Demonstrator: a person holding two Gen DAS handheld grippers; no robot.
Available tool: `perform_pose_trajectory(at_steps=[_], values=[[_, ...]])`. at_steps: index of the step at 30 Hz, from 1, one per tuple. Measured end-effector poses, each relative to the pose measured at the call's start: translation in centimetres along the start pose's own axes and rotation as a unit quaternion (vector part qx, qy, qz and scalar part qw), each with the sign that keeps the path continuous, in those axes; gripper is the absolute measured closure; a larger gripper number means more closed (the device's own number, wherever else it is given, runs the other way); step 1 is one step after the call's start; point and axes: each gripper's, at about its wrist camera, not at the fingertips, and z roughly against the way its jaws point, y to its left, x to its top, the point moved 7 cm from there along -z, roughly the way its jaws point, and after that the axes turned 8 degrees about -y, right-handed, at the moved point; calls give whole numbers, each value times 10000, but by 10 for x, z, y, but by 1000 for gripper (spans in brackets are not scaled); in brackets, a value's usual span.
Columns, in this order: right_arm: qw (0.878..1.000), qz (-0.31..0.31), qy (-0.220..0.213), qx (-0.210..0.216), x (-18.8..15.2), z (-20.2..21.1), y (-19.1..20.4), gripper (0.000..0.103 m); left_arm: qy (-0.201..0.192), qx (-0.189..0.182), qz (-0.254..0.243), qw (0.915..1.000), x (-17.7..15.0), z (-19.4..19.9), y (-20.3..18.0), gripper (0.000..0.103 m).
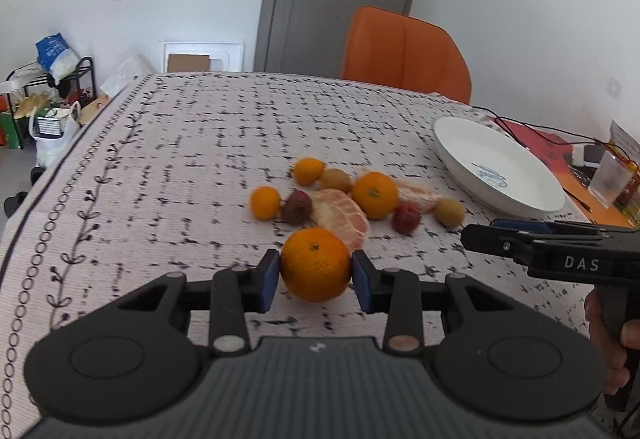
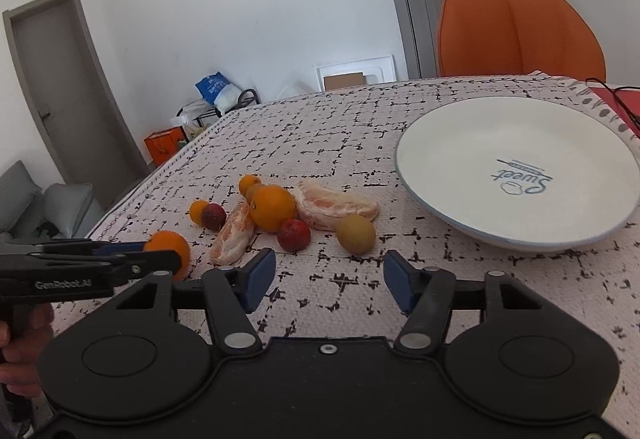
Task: Organize fruits
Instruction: 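Grasp the large orange with the left tool while the right tool grasps the brown kiwi, then carry the orange in the left tool while the right tool carries the kiwi over the white plate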
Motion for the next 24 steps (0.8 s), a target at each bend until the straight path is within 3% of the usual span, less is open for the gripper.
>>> perform_pose_trajectory(at_steps=[14,15,16,24], values=[[9989,63,16,-467,9,-28,-7,60,-61,287,155,9995,6,-2,35,65],[9988,76,29,-490,9,-31,-7,65,-72,280,165,9994,6,-1,37,65],[9988,63,59,-490,9,-34,-8,78,-77,274,170,9995,6,-1,38,65],[9994,-75,-109,-316,13,-19,-5,79,-191,187,78,9996,13,1,30,65]])
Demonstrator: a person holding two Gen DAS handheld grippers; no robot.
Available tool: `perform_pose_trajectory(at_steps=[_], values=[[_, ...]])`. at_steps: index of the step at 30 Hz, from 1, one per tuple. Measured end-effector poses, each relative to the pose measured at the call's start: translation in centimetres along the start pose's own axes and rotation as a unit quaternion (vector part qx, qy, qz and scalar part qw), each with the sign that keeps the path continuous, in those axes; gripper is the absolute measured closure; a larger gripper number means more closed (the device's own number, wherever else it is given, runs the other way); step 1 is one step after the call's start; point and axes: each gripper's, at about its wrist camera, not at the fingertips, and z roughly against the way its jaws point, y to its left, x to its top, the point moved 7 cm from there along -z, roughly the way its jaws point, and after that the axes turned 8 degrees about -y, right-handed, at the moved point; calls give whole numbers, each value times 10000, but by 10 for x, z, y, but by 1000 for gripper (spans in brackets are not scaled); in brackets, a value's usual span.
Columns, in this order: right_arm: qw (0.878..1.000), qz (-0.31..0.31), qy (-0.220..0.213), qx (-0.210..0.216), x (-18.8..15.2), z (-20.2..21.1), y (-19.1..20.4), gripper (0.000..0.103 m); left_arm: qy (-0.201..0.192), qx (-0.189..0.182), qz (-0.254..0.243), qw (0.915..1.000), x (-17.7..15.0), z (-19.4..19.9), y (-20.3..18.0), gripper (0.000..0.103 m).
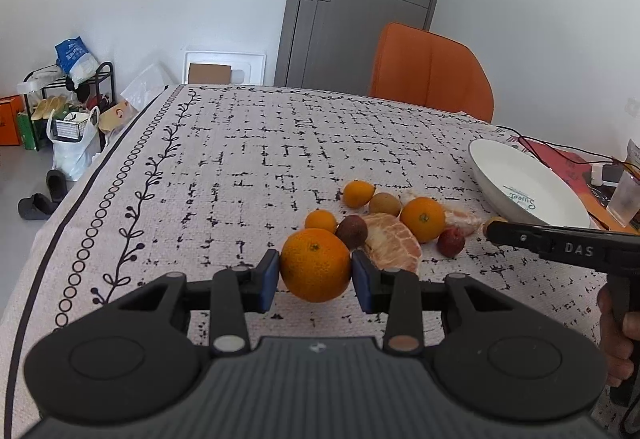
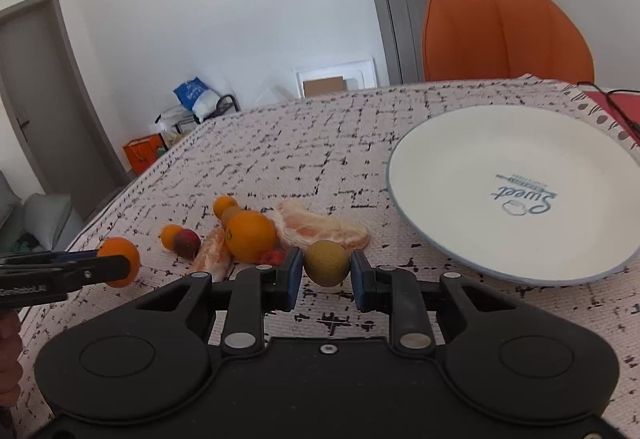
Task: Organize fruits
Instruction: 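Carry the orange in the left tool while the right tool carries the kiwi over the white plate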
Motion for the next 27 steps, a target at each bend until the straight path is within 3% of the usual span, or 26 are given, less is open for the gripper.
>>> perform_pose_trajectory(at_steps=[12,27], values=[[9991,-217,-376,-12,12,30,-18,79,-106,-241,-393,9989,17,-6,-42,65],[9953,-390,-780,-431,19,55,-57,79,-207,-686,-945,9929,35,-30,-112,65]])
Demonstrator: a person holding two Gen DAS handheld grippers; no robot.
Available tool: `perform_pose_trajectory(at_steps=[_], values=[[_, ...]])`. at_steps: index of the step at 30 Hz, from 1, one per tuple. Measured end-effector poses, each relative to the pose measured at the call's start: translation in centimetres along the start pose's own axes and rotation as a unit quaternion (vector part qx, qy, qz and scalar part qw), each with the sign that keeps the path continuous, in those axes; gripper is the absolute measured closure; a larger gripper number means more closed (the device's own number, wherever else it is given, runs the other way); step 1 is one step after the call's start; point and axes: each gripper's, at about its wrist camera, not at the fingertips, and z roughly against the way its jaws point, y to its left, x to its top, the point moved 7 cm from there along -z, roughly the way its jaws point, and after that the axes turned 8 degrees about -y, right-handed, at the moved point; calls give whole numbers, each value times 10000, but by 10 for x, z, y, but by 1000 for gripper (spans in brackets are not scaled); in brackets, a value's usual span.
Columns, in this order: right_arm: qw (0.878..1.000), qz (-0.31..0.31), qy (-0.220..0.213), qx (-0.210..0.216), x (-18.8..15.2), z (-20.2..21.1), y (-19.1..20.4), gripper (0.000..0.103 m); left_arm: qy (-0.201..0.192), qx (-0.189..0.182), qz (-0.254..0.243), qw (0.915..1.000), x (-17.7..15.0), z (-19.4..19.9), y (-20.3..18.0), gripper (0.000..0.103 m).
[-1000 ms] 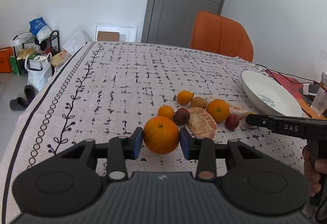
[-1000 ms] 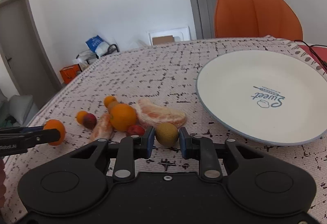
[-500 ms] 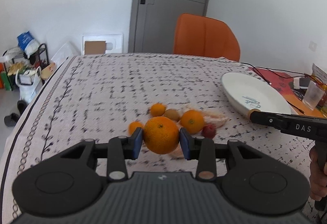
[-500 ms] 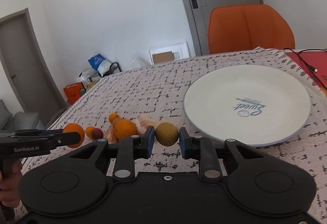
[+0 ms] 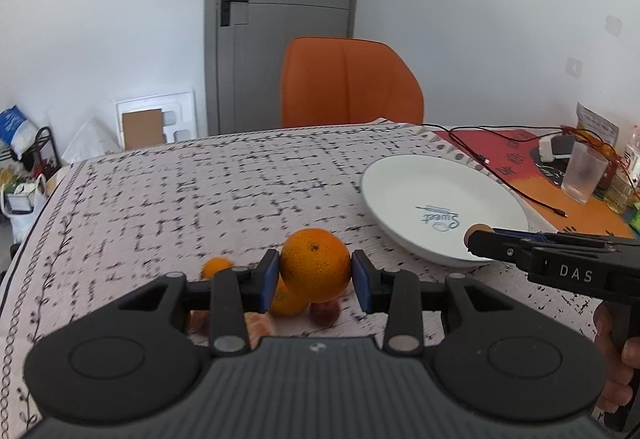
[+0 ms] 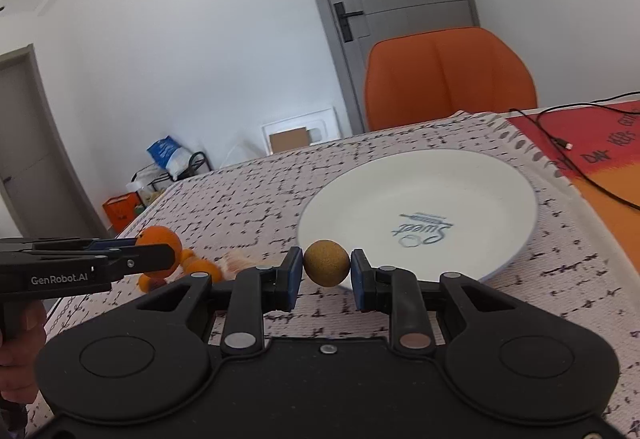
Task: Organize fruits
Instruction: 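Carry the orange in the left tool while the right tool carries the kiwi over the white plate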
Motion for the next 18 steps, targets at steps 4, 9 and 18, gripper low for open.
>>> perform_pose_trajectory(at_steps=[4,9,18], values=[[9999,-20,-122,-117,3,4,-9,79,58,-79,-119,9999,3,-12,-13,65],[9995,-73,-202,-239,5,7,-23,79,89,-179,-265,9994,7,-25,-31,65],[9987,-148,-265,-412,8,7,-48,79,133,-323,-505,9981,14,-44,-58,65]])
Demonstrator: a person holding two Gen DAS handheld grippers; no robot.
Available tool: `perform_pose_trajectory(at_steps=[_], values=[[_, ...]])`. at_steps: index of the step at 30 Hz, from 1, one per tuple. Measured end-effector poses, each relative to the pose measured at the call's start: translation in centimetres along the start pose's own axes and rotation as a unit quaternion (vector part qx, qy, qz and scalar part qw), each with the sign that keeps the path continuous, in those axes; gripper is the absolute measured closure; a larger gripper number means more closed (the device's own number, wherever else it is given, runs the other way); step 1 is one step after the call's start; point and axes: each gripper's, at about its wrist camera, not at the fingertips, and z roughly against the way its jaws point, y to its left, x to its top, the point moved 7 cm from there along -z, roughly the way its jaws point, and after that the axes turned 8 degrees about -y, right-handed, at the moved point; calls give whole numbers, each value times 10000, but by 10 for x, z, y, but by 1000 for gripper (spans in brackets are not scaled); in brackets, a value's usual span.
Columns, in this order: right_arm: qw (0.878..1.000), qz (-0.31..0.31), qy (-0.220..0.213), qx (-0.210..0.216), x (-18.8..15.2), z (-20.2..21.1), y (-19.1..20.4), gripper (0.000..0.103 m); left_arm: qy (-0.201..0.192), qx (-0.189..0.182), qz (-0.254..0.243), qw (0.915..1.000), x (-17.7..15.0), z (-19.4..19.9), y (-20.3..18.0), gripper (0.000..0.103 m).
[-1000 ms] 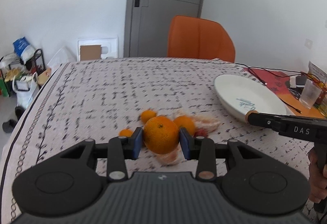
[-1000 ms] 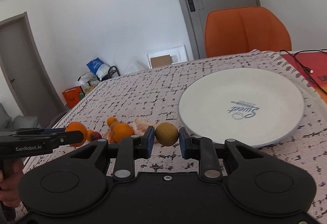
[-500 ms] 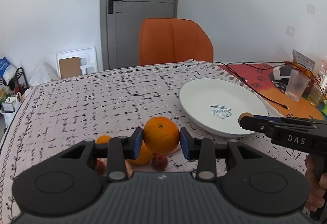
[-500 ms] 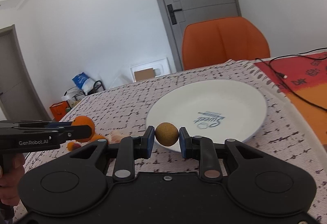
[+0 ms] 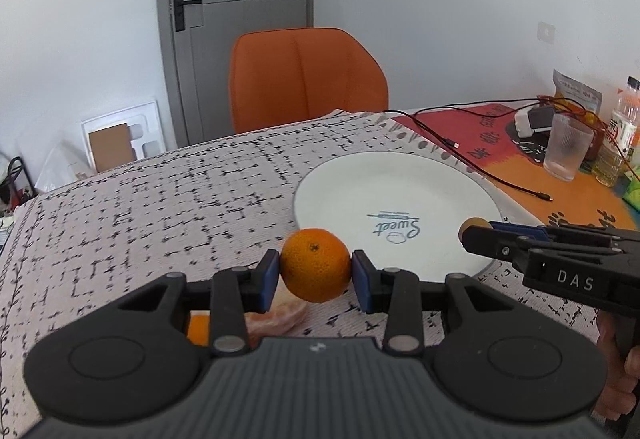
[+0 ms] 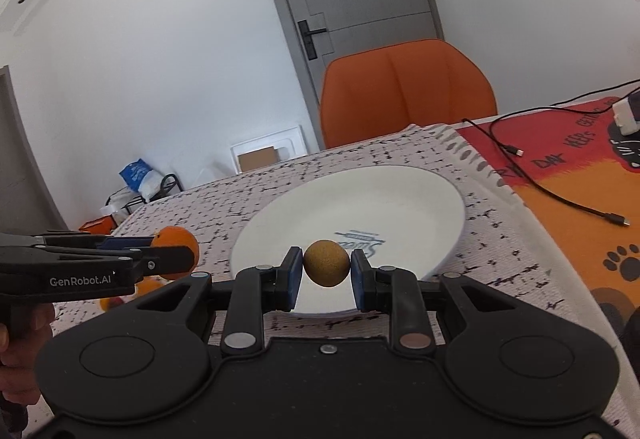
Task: Organize fruits
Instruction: 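Carry the orange in the left tool while the right tool carries the kiwi over the white plate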
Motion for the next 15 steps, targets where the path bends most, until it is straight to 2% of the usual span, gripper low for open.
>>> perform_pose_trajectory(at_steps=[9,15], values=[[10000,-20,27,-27,-2,-3,-7,78,13,-179,-56,9998,10,-21,-21,65],[10000,-58,-19,-43,0,-1,-10,74,65,-253,-112,9996,11,-30,-28,65]])
